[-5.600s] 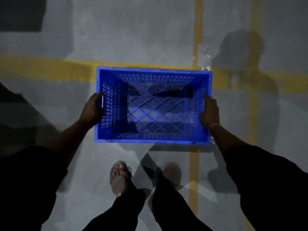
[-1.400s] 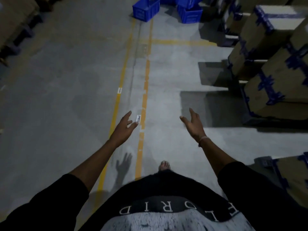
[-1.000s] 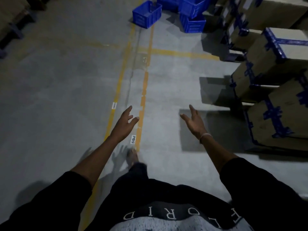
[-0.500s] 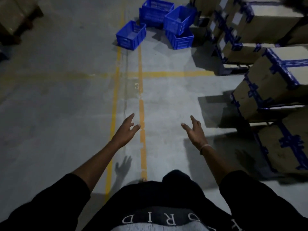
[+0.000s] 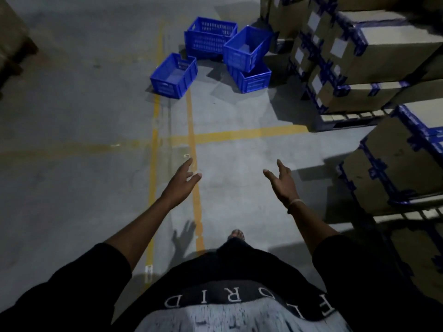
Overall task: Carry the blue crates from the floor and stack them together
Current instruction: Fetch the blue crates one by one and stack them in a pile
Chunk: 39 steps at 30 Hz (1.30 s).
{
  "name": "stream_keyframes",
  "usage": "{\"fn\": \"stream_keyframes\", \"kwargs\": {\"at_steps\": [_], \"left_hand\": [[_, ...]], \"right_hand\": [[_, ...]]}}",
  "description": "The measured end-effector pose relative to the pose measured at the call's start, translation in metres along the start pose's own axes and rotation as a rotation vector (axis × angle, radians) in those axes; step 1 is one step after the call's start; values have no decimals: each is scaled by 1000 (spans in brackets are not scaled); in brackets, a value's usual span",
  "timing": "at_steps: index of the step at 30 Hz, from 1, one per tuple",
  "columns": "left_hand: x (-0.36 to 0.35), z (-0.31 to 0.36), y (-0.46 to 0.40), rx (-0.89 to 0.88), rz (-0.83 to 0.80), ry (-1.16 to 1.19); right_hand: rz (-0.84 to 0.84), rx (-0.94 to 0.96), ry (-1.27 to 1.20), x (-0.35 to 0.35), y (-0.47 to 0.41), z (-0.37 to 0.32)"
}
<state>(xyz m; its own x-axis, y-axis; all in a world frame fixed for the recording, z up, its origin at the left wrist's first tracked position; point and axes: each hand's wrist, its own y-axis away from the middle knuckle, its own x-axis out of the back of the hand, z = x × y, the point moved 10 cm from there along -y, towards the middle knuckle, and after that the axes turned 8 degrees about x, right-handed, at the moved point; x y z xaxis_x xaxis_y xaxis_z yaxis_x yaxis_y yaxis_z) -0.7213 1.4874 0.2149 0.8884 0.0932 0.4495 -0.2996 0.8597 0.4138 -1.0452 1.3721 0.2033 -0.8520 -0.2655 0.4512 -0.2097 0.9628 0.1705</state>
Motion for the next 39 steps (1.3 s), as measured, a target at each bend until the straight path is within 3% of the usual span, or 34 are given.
{"fn": "stream_keyframes", "kwargs": {"at_steps": [5,13,24,27,39], "left_hand": [[11,74,-114,-55,4,-25],[-5,139,-268,-21,-37,50],[5,253,-553,-13,-96,74],[15,303,-625,-81,-115,5],[-3,425,-859,-40,-144,-40]], "right_hand": [[7,15,9,27,-121,-31],[8,-19,35,60,-278,-49],[51,-45,57,86,-552,-75],[68,-17,83,100,-623,-99],[86,-56,39,163,-888,-99]]}}
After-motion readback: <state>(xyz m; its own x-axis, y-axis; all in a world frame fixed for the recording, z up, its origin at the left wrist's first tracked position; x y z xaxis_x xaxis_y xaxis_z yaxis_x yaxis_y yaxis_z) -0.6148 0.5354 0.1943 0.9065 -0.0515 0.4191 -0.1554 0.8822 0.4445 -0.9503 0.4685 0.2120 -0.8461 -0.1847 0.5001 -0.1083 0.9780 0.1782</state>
